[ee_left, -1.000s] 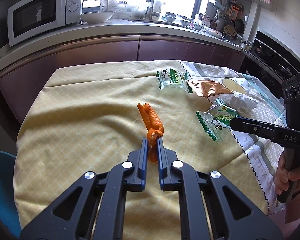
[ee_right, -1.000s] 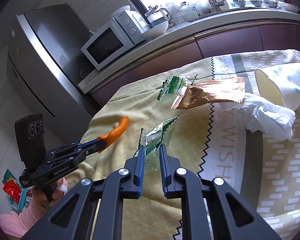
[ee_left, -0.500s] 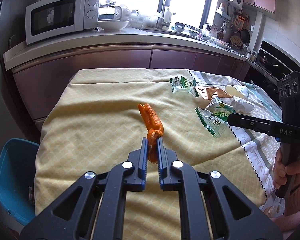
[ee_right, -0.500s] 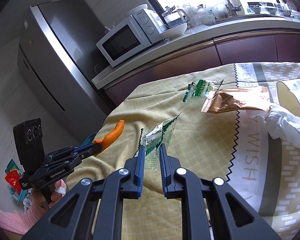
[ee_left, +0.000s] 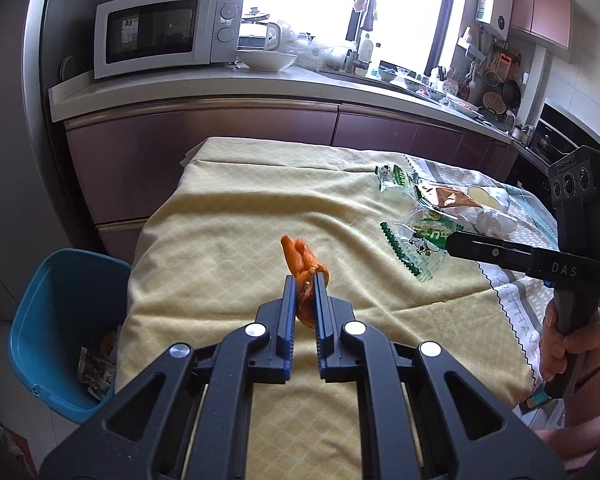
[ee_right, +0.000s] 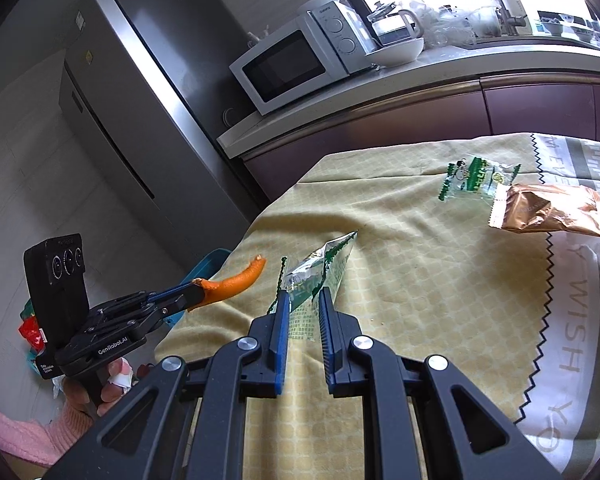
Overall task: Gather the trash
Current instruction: 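Carry the peel and clear wrapper with both tools to the teal bin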
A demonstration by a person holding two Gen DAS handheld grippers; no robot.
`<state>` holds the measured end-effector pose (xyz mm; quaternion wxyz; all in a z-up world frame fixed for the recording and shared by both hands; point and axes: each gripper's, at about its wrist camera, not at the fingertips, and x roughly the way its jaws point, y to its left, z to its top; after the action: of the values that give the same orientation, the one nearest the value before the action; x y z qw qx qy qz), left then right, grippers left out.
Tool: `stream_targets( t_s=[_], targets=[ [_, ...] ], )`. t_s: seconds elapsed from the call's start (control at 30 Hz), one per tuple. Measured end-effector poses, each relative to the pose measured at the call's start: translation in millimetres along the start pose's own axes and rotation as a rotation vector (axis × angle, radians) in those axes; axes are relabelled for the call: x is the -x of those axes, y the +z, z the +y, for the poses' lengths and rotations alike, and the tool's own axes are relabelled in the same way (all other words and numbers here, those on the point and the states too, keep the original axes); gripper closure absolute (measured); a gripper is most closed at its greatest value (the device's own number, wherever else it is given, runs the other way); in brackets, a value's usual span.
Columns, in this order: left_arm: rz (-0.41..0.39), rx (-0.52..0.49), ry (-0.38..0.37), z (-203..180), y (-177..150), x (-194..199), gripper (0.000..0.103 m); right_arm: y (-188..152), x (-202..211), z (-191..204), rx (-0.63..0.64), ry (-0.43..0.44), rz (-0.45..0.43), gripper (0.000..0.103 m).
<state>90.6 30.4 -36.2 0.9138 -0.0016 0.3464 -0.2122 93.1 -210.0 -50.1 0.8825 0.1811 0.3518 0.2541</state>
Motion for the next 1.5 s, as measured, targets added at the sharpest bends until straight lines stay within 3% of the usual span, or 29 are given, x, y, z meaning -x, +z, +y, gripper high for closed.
stream_targets(
  t_s=[0.23, 0.7, 1.13, 1.5],
  targets=[
    [-0.009, 0.024, 0.011, 16.7, -8.9, 14.5, 0.096, 1.2, -14.4, 17.8, 0.031, 0.024, 0.027, 0.089],
    [0.114, 0.015, -0.021, 24.5, -37.2, -15.3, 0.097, -3.2, -31.3, 29.6, 0.045, 0.037, 0.071, 0.089],
    [0.052, 0.030, 0.022, 31.7, -33.3, 5.1, 0.100, 0.5, -41.9, 42.7, 0.078, 0.069, 0.083, 0.089],
    [-0.037, 0.090, 0.120, 69.4, -27.4, 51.1, 0.100, 11.1, -66.7, 76.7, 0.151, 0.129, 0.113, 0.089]
  ],
)
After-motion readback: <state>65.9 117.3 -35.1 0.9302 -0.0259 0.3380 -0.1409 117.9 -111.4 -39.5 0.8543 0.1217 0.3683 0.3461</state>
